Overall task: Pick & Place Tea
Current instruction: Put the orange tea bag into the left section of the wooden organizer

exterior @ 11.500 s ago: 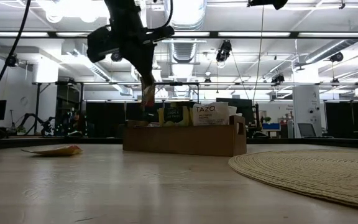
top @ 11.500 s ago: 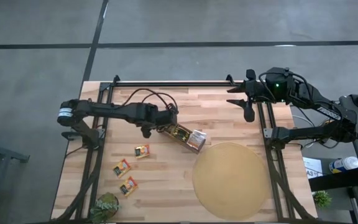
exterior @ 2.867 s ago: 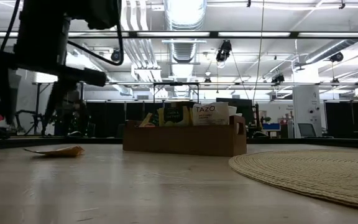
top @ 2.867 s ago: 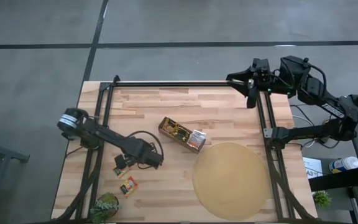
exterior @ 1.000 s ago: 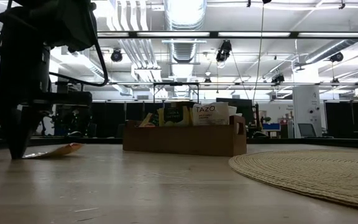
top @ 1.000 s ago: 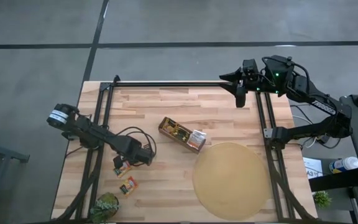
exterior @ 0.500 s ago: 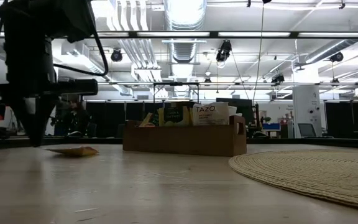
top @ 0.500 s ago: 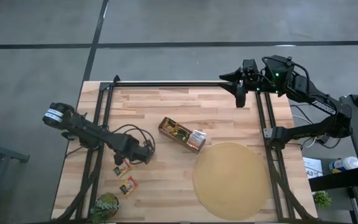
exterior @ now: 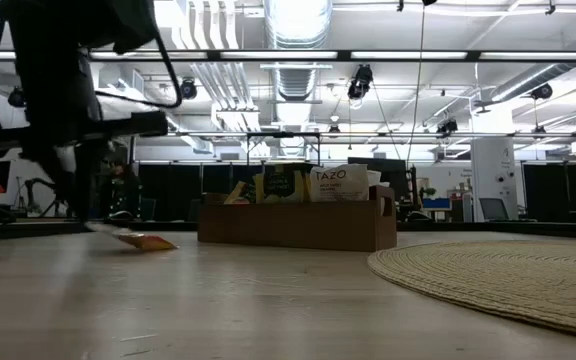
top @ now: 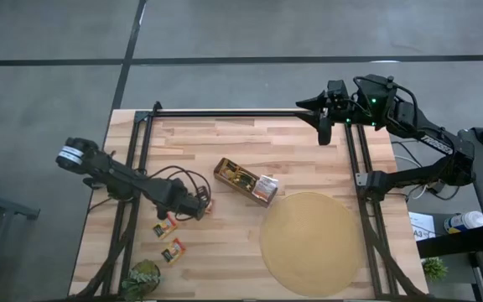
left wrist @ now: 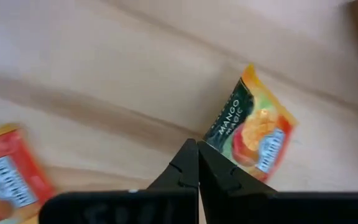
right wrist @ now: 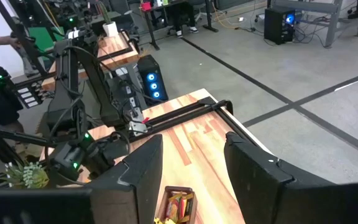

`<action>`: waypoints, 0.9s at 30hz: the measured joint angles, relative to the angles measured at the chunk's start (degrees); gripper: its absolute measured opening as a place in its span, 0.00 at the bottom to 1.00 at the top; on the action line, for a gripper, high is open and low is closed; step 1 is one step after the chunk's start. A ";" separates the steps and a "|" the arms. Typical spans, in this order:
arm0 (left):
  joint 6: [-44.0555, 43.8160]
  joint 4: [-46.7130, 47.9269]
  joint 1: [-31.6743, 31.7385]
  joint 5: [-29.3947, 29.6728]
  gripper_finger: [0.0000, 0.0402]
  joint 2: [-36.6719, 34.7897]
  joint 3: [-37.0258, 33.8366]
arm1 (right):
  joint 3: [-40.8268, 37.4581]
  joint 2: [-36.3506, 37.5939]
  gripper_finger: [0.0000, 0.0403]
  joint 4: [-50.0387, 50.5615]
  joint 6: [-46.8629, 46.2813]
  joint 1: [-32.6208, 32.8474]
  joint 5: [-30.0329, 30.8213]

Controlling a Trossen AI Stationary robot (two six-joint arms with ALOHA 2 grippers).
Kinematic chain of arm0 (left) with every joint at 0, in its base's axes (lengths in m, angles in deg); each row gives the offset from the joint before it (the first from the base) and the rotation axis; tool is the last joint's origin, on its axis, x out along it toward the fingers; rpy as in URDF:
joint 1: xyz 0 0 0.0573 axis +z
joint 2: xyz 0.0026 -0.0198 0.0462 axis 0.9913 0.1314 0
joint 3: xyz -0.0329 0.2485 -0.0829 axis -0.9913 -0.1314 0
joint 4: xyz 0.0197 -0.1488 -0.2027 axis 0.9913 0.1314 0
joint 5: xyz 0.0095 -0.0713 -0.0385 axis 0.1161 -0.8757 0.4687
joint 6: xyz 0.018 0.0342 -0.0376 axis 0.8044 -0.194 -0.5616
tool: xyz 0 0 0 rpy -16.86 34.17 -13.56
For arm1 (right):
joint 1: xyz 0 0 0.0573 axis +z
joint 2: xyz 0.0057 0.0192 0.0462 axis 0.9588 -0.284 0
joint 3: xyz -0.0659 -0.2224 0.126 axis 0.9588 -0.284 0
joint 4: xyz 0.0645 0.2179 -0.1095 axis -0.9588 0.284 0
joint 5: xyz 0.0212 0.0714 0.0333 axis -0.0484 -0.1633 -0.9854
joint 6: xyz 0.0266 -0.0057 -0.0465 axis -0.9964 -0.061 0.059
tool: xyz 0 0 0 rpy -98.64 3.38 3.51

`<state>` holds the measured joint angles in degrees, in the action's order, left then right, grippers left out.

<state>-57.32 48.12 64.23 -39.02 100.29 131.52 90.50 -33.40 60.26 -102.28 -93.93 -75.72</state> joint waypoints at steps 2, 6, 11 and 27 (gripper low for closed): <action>1.17 -0.01 0.00 2.72 0.00 -0.67 0.97 | 0.00 0.00 0.42 0.00 0.00 0.00 0.00; 3.29 0.09 0.00 8.23 0.00 -2.51 2.27 | 0.00 0.00 0.42 -0.02 -0.01 -0.02 0.00; 4.96 0.12 0.00 12.63 0.00 -4.73 2.92 | 0.00 0.00 0.42 0.00 -0.04 0.00 0.00; 9.44 0.13 2.14 12.13 0.26 -5.33 2.96 | 0.00 0.00 0.42 0.00 -0.02 0.00 -0.09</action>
<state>-47.89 48.25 66.37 -26.89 94.97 134.48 90.50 -33.40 60.26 -102.30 -93.93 -75.81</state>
